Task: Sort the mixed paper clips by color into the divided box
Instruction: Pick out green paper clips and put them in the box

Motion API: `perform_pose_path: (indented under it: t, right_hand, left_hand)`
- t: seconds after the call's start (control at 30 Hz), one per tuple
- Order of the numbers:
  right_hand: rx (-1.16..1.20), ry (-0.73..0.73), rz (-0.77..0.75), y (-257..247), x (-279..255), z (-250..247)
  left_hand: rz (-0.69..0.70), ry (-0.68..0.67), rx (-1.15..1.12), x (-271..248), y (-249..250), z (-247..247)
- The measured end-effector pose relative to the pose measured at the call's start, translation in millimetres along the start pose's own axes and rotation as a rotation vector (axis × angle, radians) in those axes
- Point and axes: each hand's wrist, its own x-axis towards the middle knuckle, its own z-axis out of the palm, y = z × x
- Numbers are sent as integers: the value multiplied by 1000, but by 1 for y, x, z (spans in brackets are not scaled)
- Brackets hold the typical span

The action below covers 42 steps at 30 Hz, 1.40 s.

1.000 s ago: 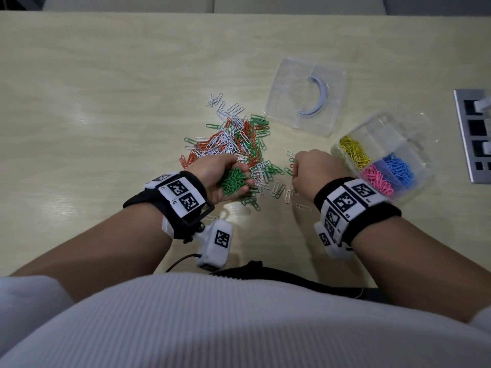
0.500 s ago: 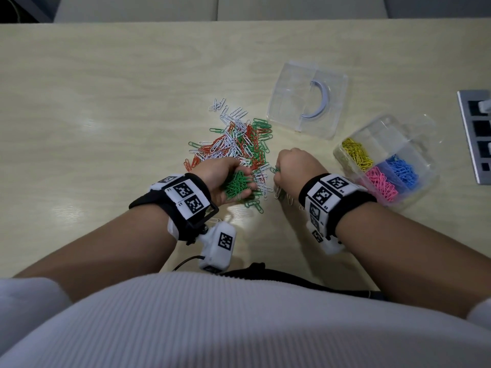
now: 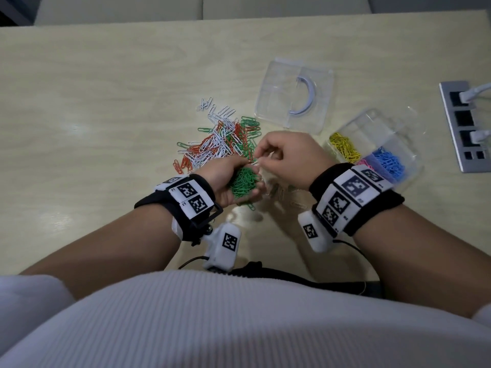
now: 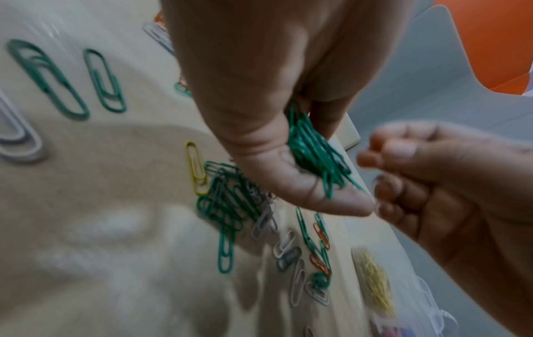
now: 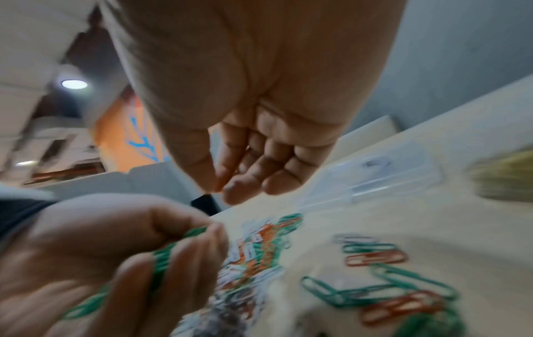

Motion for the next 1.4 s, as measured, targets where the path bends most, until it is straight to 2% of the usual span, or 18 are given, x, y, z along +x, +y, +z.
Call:
perform_pose_path:
  t: [0.07,0.1,0.17,0.23,0.3,0.43,0.6,0.83,0.97,1.1,1.17,1.23,1.3,1.4]
  right_hand:
    - [-164,84,109,16,2,-8]
    - [-278,75,179,25,3,-10]
    - [-503,-48,287,39,3,-10]
    - [-628,-141,299,46,-1,-6]
    - [-623,-140,278,48,-4,-1]
    - [-504,-23,189,47,-7,10]
    - [-588,-89,101,45,-5,25]
    - [-611,-162,163,36,-6,25]
    - [-275,-50,51,21,-14,19]
    - [-210,-139,-118,9,-18,16]
    - [-174,-36,-79,16,-17,9]
    - [-222,66,44,29,-17,-3]
    - [-407,-1,174,44,-17,-11]
    - [-555,-146,243,57,-22,-8]
  left_hand:
    - [-6,32,9,0,0,-1]
    - [-5,38,22,0,-1,0]
    - [-6,45,42,-1,-1,-1]
    - [-8,43,61,-1,-2,-1]
    - [-5,34,66,-2,-3,1]
    - [12,20,60,-3,-4,3]
    - [27,17,54,-6,-6,6]
    - [24,68,30,-3,-8,6]
    - [22,66,20,0,-9,7]
    - [15,32,-25,1,-10,14]
    - [18,4,-42,1,-10,16]
    - [23,-7,-47,3,-12,15]
    - [29,0,-53,3,-12,13]
    - [37,23,-36,3,-12,11]
